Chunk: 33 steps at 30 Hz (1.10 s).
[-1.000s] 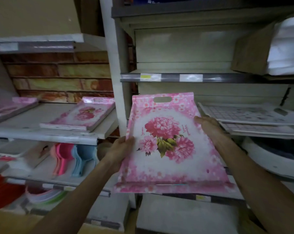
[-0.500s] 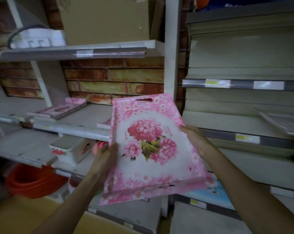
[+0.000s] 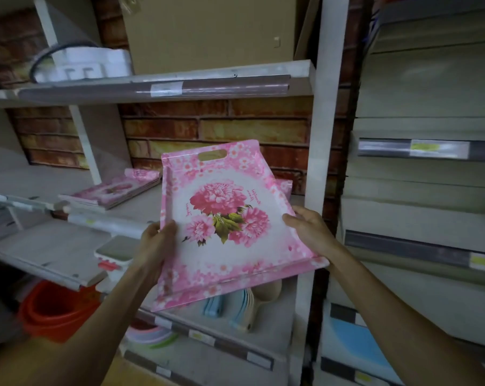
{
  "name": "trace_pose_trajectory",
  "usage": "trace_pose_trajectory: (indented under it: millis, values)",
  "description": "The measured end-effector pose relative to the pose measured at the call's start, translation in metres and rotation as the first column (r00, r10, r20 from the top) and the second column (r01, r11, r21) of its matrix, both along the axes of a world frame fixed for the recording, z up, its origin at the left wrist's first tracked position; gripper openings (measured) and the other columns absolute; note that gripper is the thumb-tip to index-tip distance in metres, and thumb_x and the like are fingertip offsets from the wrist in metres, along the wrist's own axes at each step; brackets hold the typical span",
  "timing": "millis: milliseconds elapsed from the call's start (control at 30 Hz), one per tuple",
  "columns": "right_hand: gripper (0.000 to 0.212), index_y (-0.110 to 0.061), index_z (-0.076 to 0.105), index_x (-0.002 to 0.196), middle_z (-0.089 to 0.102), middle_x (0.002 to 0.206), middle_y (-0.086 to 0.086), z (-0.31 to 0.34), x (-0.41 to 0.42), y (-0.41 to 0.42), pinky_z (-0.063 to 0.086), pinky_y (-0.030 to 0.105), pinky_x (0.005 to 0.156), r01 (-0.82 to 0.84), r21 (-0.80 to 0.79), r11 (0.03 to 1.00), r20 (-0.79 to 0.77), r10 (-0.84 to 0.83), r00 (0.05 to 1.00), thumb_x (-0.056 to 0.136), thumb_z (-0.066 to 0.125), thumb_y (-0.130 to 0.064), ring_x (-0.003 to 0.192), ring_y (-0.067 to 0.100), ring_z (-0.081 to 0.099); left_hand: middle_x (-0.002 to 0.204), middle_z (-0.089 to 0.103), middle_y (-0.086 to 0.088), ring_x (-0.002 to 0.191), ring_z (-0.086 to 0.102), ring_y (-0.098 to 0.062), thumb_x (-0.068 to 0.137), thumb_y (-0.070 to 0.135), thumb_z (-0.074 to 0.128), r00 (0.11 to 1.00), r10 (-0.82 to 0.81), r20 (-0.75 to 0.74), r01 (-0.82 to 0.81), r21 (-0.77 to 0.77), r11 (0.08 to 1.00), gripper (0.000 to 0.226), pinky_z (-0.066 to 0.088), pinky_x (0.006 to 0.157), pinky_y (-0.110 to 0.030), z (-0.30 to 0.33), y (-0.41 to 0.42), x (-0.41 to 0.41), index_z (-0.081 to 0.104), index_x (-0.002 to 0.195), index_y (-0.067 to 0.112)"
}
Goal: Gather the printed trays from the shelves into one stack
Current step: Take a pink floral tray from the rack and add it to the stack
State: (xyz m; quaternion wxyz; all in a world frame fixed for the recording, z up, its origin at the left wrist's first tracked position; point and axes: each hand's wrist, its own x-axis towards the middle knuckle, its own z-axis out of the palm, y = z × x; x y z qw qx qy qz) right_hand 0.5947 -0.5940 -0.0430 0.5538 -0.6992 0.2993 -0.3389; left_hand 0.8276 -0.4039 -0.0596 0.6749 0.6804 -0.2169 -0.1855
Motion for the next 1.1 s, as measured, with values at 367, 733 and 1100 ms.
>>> trace_pose_trajectory:
  millis: [367, 733, 1100]
  values:
    - [0.020, -0.016, 0.061, 0.115, 0.069, 0.098, 0.005, 0.012, 0.077, -0.077, 0.057, 0.032, 0.071, 0.127, -0.035, 0.991, 0.023, -0.126, 0.992, 0.098, 0.049, -0.014, 0.081, 0.021, 0.069, 0.112, 0.068, -0.018, 0.080, 0.072, -0.033, 0.091, 0.004, 0.059, 0.970, -0.224, 0.092, 0.227, -0.021, 0.974, 0.046, 0.061, 0.059, -0.038, 0.032, -0.086, 0.093, 0.050, 0.134, 0.020]
    - [0.030, -0.015, 0.059, 0.126, 0.070, 0.103, 0.013, -0.028, 0.133, -0.103, 0.058, 0.029, 0.069, 0.371, -0.182, 0.911, -0.123, -0.396, 0.910, 0.101, 0.043, -0.021, 0.082, 0.027, 0.068, 0.112, 0.061, -0.016, 0.078, 0.063, -0.029, 0.099, 0.014, 0.050, 0.898, -0.310, 0.312, 0.256, 0.201, 0.945, 0.035, 0.052, 0.058, -0.036, 0.006, -0.182, 0.171, 0.042, 0.132, 0.008]
    - [0.033, -0.014, 0.060, 0.129, 0.064, 0.113, 0.003, -0.068, 0.156, -0.107, 0.038, -0.001, 0.052, 0.499, -0.163, 0.851, -0.242, -0.525, 0.816, 0.100, 0.043, -0.016, 0.080, 0.009, 0.057, 0.114, 0.067, -0.012, 0.093, 0.065, -0.032, 0.092, 0.023, 0.051, 0.794, -0.474, 0.381, 0.327, 0.390, 0.861, 0.036, 0.057, 0.081, -0.044, -0.043, -0.231, 0.214, 0.056, 0.126, 0.013]
